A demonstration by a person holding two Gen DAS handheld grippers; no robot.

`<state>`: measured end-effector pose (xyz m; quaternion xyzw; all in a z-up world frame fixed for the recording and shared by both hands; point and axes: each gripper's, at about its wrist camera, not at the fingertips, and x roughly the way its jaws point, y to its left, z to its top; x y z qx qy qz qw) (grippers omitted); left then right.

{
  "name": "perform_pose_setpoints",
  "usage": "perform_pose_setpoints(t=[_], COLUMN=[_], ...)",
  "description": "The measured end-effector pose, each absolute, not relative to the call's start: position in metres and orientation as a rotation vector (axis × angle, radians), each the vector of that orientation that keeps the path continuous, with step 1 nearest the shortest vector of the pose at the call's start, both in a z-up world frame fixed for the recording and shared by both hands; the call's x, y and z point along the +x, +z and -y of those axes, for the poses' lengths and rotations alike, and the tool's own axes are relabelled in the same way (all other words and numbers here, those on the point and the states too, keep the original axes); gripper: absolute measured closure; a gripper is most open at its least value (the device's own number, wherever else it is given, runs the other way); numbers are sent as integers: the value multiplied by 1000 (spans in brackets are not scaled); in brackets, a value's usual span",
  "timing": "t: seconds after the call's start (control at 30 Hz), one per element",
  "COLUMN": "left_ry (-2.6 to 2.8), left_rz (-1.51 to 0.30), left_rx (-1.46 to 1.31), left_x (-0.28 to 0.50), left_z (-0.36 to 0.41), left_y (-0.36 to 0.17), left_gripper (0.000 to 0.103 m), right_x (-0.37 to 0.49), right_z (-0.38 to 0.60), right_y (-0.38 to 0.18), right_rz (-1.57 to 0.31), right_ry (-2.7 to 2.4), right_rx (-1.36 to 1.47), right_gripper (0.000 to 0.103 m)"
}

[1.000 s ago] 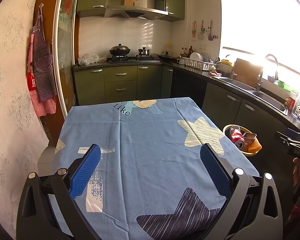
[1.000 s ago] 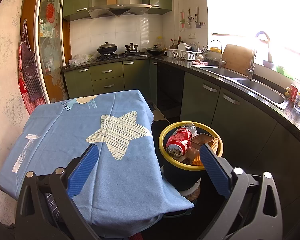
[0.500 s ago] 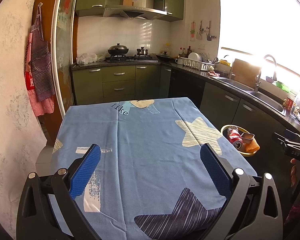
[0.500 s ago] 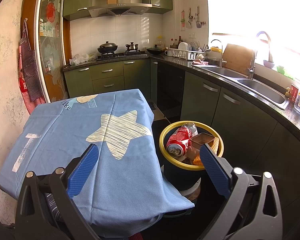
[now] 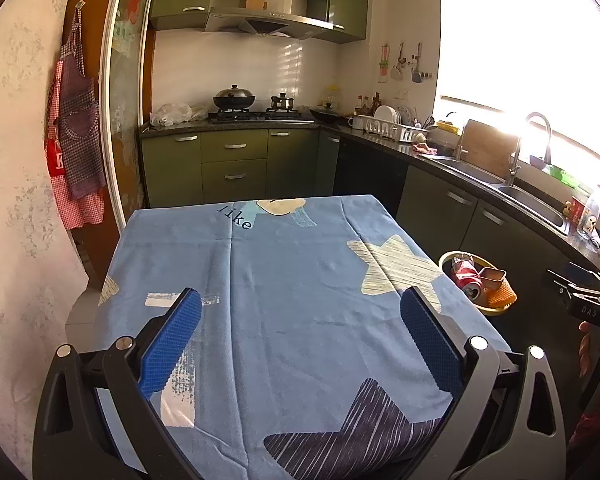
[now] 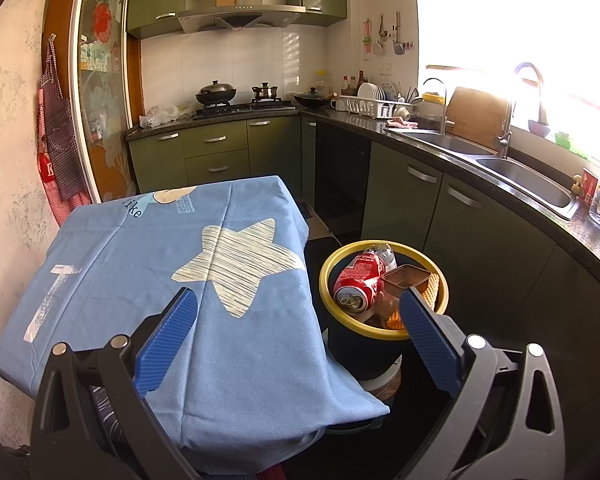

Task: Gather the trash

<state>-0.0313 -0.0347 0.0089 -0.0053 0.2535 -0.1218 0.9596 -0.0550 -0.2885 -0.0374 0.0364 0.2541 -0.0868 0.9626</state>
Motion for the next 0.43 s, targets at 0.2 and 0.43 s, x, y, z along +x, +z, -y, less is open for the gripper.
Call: perform_pose_setpoints(t=[0.2,0.43], left_ry=[-234,-211], left_rz=[-545,-639], left_rx=[-5,28], left_x=[-20,29], left_z=[34,23], left_y=[5,-18], left_gripper=[5,5], right_x=[-52,-17], right_z=[288,290], right_y=[-43,-55], right_rz=[-522,-588], right_ry=[-177,-146], right_rx=[76,79], right_gripper=[7,7])
